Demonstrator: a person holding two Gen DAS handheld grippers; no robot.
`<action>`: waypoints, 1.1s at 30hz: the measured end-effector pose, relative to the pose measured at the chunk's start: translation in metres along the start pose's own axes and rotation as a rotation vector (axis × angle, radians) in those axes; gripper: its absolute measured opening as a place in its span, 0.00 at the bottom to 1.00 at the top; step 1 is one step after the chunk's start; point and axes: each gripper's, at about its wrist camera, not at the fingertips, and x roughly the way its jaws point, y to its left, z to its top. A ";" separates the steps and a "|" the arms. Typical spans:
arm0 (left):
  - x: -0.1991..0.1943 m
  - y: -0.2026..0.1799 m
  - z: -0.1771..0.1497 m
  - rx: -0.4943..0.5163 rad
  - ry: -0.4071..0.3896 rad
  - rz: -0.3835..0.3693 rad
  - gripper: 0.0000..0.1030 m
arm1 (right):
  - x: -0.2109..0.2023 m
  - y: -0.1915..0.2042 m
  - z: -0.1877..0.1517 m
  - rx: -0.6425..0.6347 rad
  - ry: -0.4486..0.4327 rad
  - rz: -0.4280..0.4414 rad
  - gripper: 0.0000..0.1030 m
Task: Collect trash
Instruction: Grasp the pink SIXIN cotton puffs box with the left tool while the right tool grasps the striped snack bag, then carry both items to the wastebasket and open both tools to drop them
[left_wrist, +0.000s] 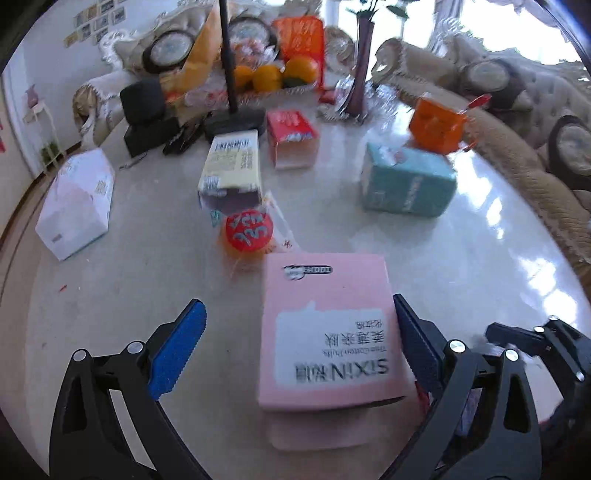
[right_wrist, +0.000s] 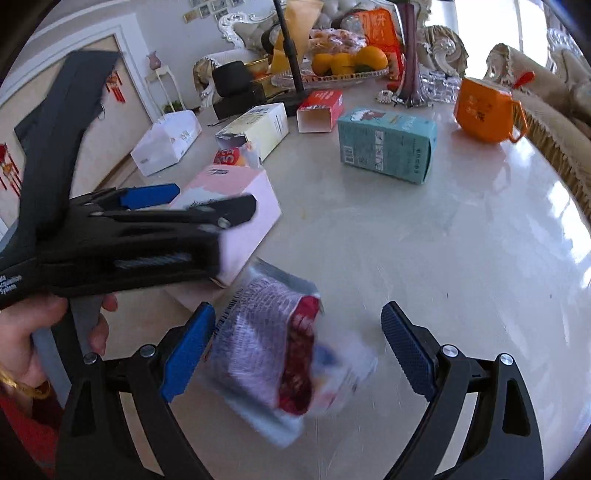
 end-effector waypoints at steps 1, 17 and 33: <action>0.005 -0.002 0.000 0.005 0.021 0.014 0.92 | 0.002 0.002 0.001 -0.015 0.006 -0.015 0.84; -0.046 0.013 -0.045 -0.114 0.018 -0.021 0.62 | -0.059 -0.015 -0.029 0.034 -0.070 0.049 0.50; -0.230 -0.072 -0.303 -0.113 -0.185 -0.164 0.62 | -0.193 0.021 -0.215 0.020 -0.200 0.131 0.50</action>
